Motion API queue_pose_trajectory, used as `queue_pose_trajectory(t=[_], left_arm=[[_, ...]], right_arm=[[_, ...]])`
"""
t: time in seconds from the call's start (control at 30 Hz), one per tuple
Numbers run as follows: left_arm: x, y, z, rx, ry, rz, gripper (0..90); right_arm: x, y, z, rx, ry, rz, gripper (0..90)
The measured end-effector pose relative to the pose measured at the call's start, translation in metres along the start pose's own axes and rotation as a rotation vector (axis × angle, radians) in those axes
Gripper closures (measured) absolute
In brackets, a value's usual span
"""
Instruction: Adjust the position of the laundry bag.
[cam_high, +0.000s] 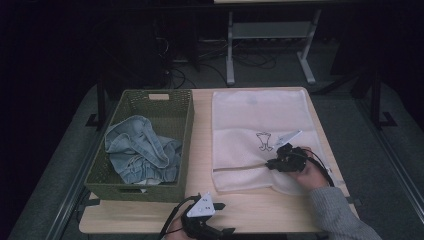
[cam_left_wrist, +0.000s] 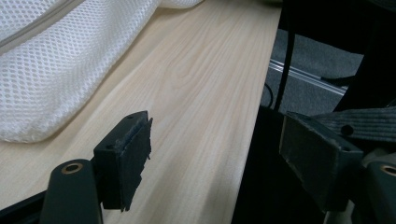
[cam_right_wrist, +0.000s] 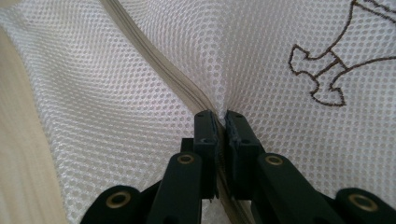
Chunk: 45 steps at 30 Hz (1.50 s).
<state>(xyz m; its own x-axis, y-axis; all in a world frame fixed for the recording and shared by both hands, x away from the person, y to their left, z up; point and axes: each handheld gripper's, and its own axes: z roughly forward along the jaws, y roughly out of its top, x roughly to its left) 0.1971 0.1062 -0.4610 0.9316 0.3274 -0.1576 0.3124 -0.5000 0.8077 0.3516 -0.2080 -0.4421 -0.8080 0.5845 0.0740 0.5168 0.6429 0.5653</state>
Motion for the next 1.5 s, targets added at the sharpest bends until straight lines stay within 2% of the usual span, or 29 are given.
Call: queue_pose_trajectory(t=[0.2, 0.33, 0.4, 0.5, 0.8, 0.87, 0.93, 1.03, 1.07, 1.13, 1.27, 1.37, 1.5], left_arm=[[-0.002, 0.0, -0.003, -0.01, 0.011, 0.005, 24.6], [-0.004, 0.0, -0.004, -0.008, 0.013, 0.014, 24.6], [-0.005, 0.001, -0.003, -0.006, 0.013, 0.02, 24.6], [-0.005, 0.001, -0.004, -0.004, 0.016, 0.021, 24.6], [-0.005, 0.001, -0.006, -0.014, 0.01, 0.025, 24.6], [-0.005, 0.001, -0.007, -0.016, 0.009, 0.03, 24.6], [-0.006, 0.002, -0.007, -0.017, 0.009, 0.033, 24.6], [-0.005, 0.002, -0.007, -0.019, 0.012, 0.038, 24.6], [-0.005, 0.002, -0.007, -0.019, 0.012, 0.038, 24.6], [-0.004, 0.001, -0.008, -0.019, 0.011, 0.039, 24.5], [-0.002, 0.001, -0.008, -0.017, 0.004, 0.036, 24.5], [0.001, 0.001, -0.009, -0.015, 0.002, 0.033, 24.5], [0.006, -0.001, -0.011, -0.015, 0.003, 0.018, 24.5]], right_arm=[[0.013, -0.004, -0.014, -0.034, 0.018, 0.007, 83.9], [0.022, -0.007, -0.02, -0.031, 0.014, 0.001, 83.8], [0.027, -0.009, -0.022, -0.04, 0.028, 0.007, 83.8], [0.033, -0.013, -0.02, -0.024, 0.035, -0.006, 83.6], [0.046, -0.018, -0.019, -0.001, 0.064, 0.012, 82.2], [0.049, -0.02, -0.019, 0.005, 0.072, 0.011, 78.6], [0.05, -0.023, -0.018, -0.008, 0.085, 0.021, 70.9], [0.051, -0.029, -0.019, -0.01, 0.064, 0.021, 62.3], [0.051, -0.029, -0.019, -0.01, 0.064, 0.021, 62.3], [0.052, -0.037, -0.022, -0.029, 0.075, 0.035, 54.9], [0.054, -0.045, -0.024, -0.047, 0.081, 0.044, 49.0], [0.058, -0.051, -0.028, -0.052, 0.049, 0.043, 45.0], [0.064, -0.056, -0.031, -0.076, 0.058, 0.036, 42.1]])
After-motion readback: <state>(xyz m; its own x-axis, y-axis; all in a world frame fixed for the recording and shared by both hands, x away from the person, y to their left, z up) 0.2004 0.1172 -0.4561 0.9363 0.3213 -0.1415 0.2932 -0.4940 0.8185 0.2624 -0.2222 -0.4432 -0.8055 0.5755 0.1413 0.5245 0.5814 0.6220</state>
